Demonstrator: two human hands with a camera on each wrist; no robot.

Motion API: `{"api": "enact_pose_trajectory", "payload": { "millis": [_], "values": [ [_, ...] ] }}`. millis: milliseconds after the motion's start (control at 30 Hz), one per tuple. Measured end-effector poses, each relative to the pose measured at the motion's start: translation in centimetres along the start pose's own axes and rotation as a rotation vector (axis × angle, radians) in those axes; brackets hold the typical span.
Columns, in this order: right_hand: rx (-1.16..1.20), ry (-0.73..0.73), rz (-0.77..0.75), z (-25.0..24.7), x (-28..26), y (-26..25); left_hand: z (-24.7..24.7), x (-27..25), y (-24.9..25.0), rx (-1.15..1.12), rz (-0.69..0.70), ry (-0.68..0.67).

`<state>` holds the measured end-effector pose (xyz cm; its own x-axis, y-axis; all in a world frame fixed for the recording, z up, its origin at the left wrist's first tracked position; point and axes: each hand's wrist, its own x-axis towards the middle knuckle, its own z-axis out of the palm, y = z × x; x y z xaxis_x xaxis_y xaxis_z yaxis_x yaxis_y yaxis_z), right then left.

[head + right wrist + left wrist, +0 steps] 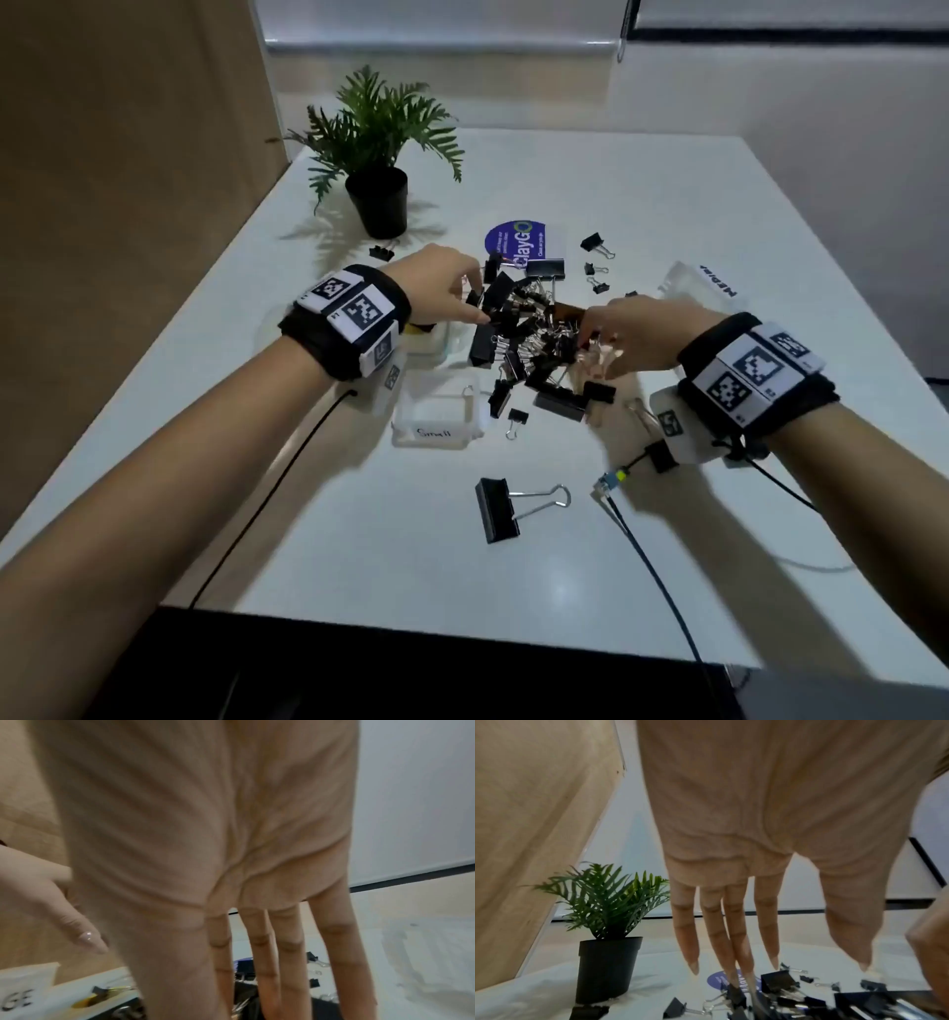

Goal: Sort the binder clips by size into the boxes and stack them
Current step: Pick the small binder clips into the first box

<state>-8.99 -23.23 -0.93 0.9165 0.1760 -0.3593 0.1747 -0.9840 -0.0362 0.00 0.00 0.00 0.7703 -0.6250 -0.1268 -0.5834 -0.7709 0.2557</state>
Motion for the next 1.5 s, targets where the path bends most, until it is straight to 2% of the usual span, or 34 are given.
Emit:
{"api": "enact_pose_trajectory", "payload": {
  "millis": [100,233,367,433,567,667,733,800,933,1067,1133,1233,1333,1500],
  "values": [
    [0.069,0.078,-0.058,1.1,-0.6,-0.7,0.4,-2.2,0.6,-0.089,-0.02,-0.003],
    [0.096,0.017,-0.031,2.3,-1.8,-1.8,1.3,-5.0,1.3,-0.051,-0.079,-0.201],
    [0.107,0.014,-0.006,2.6,-2.1,-2.3,2.1,-5.4,0.5,0.045,-0.086,-0.241],
    [0.101,0.019,-0.005,2.5,-2.0,-2.6,2.0,-5.3,0.0,0.012,-0.068,-0.246],
    [0.044,0.01,0.008,2.4,-1.9,-2.9,1.4,-4.8,-0.8,-0.115,-0.082,-0.343],
    [0.01,0.1,0.003,2.5,-2.4,-3.8,1.4,-4.6,-1.0,-0.154,-0.071,-0.377],
    [0.056,0.214,-0.05,2.6,-3.0,-4.8,1.4,-4.6,-1.1,-0.172,-0.072,-0.388],
    [0.08,0.239,-0.132,2.9,-3.6,-6.1,1.5,-4.7,-1.2,-0.19,-0.072,-0.398],
    [0.015,0.236,-0.223,3.8,-3.0,-7.8,1.5,-5.0,-1.2,-0.231,-0.075,-0.387],
    [0.006,0.176,-0.214,4.1,-2.1,-8.2,1.9,-5.6,-0.6,-0.239,-0.046,-0.342],
    [0.009,0.193,-0.21,4.4,-1.7,-8.2,2.0,-6.0,0.3,-0.226,0.004,-0.307],
    [-0.01,0.217,-0.15,4.3,-1.7,-7.7,2.1,-6.1,1.9,-0.186,0.058,-0.253],
    [0.025,0.177,-0.083,4.2,-2.2,-6.9,2.5,-6.0,3.0,-0.113,0.082,-0.228],
    [0.077,0.171,-0.005,3.9,-2.9,-4.8,4.0,-5.8,4.6,-0.136,0.152,-0.208]
  ]
}}
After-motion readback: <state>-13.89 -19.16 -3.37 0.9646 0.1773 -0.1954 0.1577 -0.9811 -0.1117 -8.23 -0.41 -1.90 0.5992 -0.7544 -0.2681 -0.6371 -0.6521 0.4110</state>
